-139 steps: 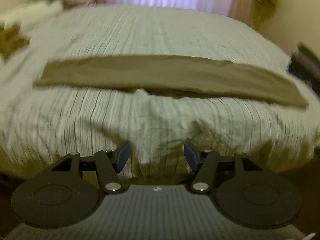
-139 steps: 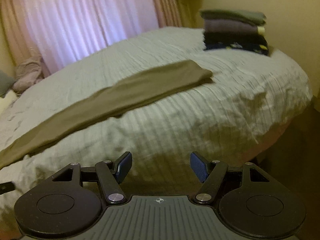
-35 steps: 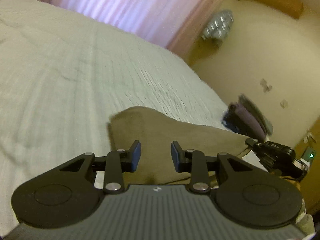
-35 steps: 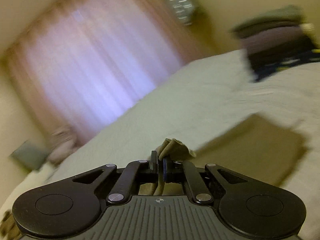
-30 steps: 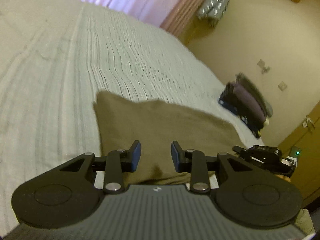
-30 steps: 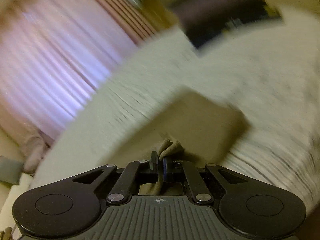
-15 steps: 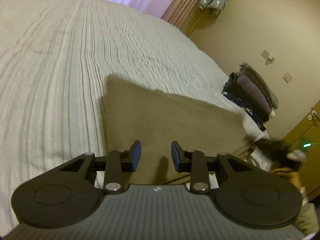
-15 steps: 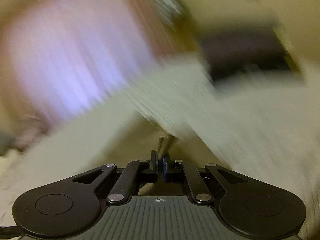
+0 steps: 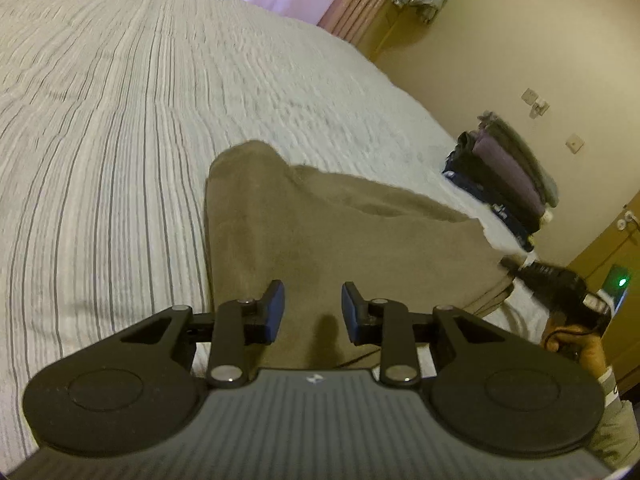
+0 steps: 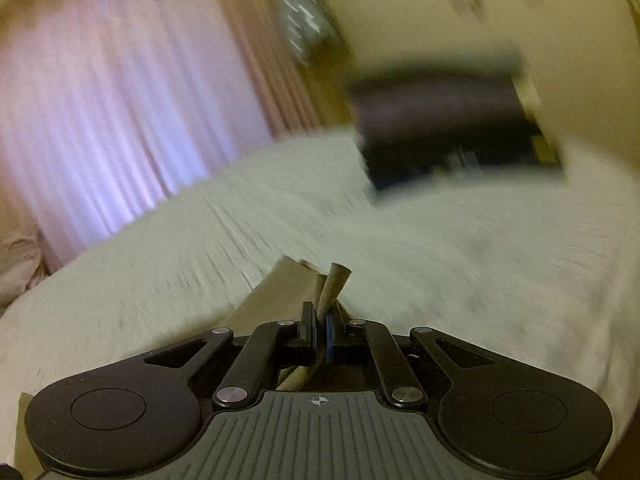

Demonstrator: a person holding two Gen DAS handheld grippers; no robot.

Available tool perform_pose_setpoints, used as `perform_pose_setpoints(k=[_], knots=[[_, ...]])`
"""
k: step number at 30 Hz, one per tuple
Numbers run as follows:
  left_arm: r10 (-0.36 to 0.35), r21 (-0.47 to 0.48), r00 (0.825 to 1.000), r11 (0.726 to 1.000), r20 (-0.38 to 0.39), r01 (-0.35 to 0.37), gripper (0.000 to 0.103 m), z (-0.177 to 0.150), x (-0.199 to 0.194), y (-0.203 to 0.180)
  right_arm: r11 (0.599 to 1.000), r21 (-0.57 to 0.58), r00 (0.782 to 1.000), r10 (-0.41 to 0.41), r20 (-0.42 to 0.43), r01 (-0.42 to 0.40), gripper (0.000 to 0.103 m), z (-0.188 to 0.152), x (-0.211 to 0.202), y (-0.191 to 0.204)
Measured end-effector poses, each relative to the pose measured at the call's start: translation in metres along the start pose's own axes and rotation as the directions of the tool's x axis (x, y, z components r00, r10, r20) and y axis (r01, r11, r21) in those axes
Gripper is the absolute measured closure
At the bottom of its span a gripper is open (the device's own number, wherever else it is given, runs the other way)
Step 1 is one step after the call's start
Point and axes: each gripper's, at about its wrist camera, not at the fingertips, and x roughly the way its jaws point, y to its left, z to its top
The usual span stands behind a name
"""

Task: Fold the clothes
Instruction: 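Open the right tool on the folded trousers and pull it back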

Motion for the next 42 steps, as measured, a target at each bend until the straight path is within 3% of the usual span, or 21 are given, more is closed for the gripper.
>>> perform_pose_setpoints(k=[2,12,14,15,16,19,22,25,28,30,35,38,40,42], knots=[[0.009,0.003,1.0,1.0,-0.006,-0.009,0.077,-0.002,0.002,0.001,0.999,0.036,0.999,0.0,-0.051,0.002,0.1,-0.009,0.008,-0.011],[0.033,-0.021,0.999,0.999,0.014,-0.033,0.081,0.001,-0.008,0.009,0.994,-0.021,0.994,-0.108,-0.009,0.108,0.099,0.005,-0.007,-0.006],[0.054,-0.009,0.998,0.999,0.042,-0.054,0.08,0.007,-0.014,0.007,0.991,-0.031,0.992,-0.129,0.0,0.129,0.064,0.008,-0.01,-0.005],[0.069,0.002,0.996,0.998,0.06,-0.07,0.08,0.01,-0.017,0.007,0.991,-0.055,0.992,-0.123,0.003,0.123,0.029,0.008,-0.009,-0.001],[0.085,0.012,0.993,0.996,0.078,-0.086,0.08,0.014,-0.021,0.006,0.99,-0.091,0.994,-0.105,0.004,0.105,0.027,0.008,-0.008,0.007],[0.097,0.056,0.99,0.993,0.1,-0.103,0.081,0.03,-0.014,0.003,0.979,-0.197,0.999,-0.053,0.004,0.053,0.029,0.007,-0.004,0.029],[0.079,0.127,0.992,0.988,0.1,-0.092,0.086,0.043,0.004,-0.005,0.953,-0.301,1.0,0.0,-0.001,0.0,0.053,0.005,0.0,0.051],[0.082,0.196,0.992,0.976,0.093,-0.099,0.089,0.054,0.025,-0.011,0.92,-0.39,0.999,0.037,-0.015,-0.04,0.061,0.004,0.009,0.071],[0.114,0.242,0.991,0.962,0.071,-0.128,0.091,0.057,0.046,-0.009,0.914,-0.405,0.999,0.001,-0.044,-0.019,0.061,0.003,0.036,0.075],[0.079,0.252,0.994,0.963,0.074,-0.096,0.091,0.055,0.04,-0.011,0.916,-0.401,0.998,-0.032,-0.057,0.007,0.061,0.004,0.048,0.072],[-0.001,0.243,0.997,0.97,0.081,-0.018,0.091,0.058,0.017,0.0,0.933,-0.359,0.998,0.009,-0.056,-0.028,0.061,0.002,0.04,0.06],[-0.023,0.246,1.0,0.969,0.021,0.018,0.09,0.06,0.032,0.003,0.934,-0.356,0.996,-0.022,-0.084,-0.009,0.061,-0.002,0.052,0.055],[0.038,0.283,0.999,0.959,-0.006,-0.035,0.094,0.057,0.058,0.012,0.935,-0.356,0.996,-0.028,-0.085,-0.004,0.061,-0.004,0.054,0.054],[0.082,0.207,0.997,0.975,-0.008,-0.078,0.1,0.055,0.079,0.037,0.935,-0.355,0.996,-0.033,-0.085,0.001,0.061,-0.006,0.056,0.054]])
